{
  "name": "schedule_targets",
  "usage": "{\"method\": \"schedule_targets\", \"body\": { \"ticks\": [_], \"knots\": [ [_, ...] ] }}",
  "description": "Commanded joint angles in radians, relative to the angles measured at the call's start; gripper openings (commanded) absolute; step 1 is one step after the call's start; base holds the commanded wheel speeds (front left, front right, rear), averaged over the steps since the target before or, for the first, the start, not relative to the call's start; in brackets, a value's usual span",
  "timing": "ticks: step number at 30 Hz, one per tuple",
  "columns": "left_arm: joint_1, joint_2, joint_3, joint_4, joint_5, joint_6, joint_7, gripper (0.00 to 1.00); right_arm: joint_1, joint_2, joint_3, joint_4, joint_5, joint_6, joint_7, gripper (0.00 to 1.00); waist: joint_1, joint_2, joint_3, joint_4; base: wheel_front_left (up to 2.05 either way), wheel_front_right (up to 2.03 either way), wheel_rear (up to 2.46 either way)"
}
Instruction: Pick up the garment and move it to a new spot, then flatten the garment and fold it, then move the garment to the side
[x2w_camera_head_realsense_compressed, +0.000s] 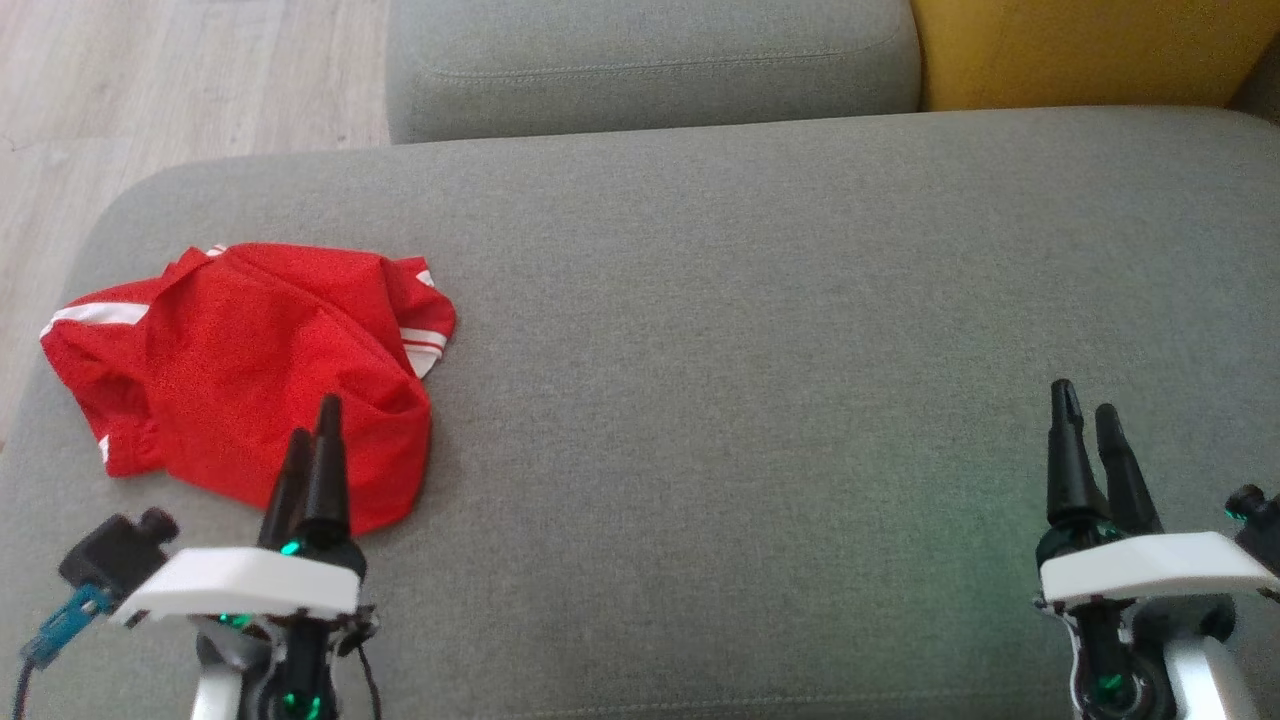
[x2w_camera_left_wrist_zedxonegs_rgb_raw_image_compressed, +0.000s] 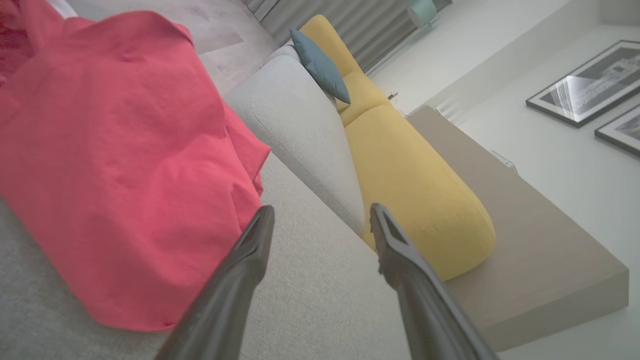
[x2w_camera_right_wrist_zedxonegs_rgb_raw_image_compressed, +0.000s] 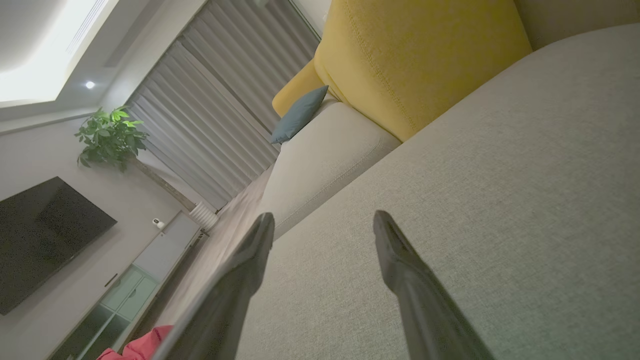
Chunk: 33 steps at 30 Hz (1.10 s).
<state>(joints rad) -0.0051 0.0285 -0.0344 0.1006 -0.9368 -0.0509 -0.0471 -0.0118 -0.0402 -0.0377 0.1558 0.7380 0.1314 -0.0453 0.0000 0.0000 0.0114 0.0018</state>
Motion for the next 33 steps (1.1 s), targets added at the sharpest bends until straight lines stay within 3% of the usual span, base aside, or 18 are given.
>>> {"method": "schedule_targets", "body": {
  "ticks": [1,12,33],
  "knots": [
    [-0.036,0.013,-0.002,-0.045,0.055,0.007,-0.013,1.0,-0.056,-0.006,0.016,-0.047,-0.05,0.0,-0.016,1.0,0.0,0.0,0.0,0.0,0.0,0.0,0.0],
    [-0.042,0.051,-0.083,-0.052,0.246,0.077,-0.045,1.0,-0.056,-0.007,0.037,-0.065,-0.233,0.0,-0.048,1.0,0.0,0.0,0.001,-0.001,0.0,0.0,0.0],
    [-0.077,0.161,-0.268,-0.075,0.511,0.264,-0.105,1.0,-0.046,-0.008,0.069,-0.085,-0.534,-0.001,-0.107,1.0,0.0,0.0,0.015,-0.003,0.0,0.0,0.0]
  ]
}}
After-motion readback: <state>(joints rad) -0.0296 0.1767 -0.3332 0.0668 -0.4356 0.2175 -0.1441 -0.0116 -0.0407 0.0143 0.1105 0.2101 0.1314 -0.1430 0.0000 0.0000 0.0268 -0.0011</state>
